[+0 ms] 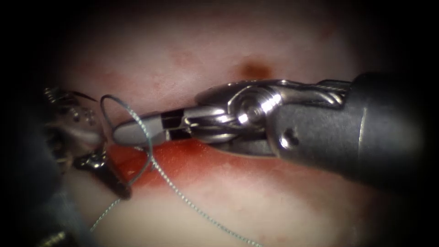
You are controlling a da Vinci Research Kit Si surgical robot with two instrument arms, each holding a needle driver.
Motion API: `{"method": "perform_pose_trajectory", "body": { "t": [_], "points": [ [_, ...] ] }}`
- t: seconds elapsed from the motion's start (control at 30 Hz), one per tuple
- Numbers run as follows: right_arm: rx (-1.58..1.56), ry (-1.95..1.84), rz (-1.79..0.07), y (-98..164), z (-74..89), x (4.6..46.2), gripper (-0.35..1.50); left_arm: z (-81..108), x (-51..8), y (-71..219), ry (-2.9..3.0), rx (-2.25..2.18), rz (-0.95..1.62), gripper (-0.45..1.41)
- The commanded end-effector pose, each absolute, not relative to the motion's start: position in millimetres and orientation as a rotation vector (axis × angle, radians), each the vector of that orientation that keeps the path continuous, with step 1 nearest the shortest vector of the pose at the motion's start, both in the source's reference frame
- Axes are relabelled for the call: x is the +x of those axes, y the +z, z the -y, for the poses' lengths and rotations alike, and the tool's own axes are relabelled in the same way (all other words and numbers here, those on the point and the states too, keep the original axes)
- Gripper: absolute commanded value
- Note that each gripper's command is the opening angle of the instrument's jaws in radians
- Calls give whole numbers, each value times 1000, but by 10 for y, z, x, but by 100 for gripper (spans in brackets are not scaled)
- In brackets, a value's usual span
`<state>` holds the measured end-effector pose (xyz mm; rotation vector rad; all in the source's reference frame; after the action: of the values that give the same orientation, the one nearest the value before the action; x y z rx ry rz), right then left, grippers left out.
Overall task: Wound Closure
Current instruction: Wrap the suture once around the right gripper.
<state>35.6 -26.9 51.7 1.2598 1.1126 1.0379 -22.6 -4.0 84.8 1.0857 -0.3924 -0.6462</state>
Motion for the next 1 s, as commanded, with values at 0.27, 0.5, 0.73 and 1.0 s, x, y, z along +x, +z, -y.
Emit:
{"method": "perform_pose_trajectory", "body": {
  "t": [0.27,0.5,0.73,1.0],
  "points": [
    [1340,978,-1110,514,269,368,-35,28,-231,845,-647,1079,399,-45],
    [1428,907,-1105,513,281,375,-35,25,-236,849,-641,1076,395,-45],
    [1491,832,-1091,511,287,376,-35,19,-234,854,-632,1031,383,-45],
    [1535,791,-1022,506,293,379,-35,14,-233,858,-606,916,333,-45]
  ]
}}
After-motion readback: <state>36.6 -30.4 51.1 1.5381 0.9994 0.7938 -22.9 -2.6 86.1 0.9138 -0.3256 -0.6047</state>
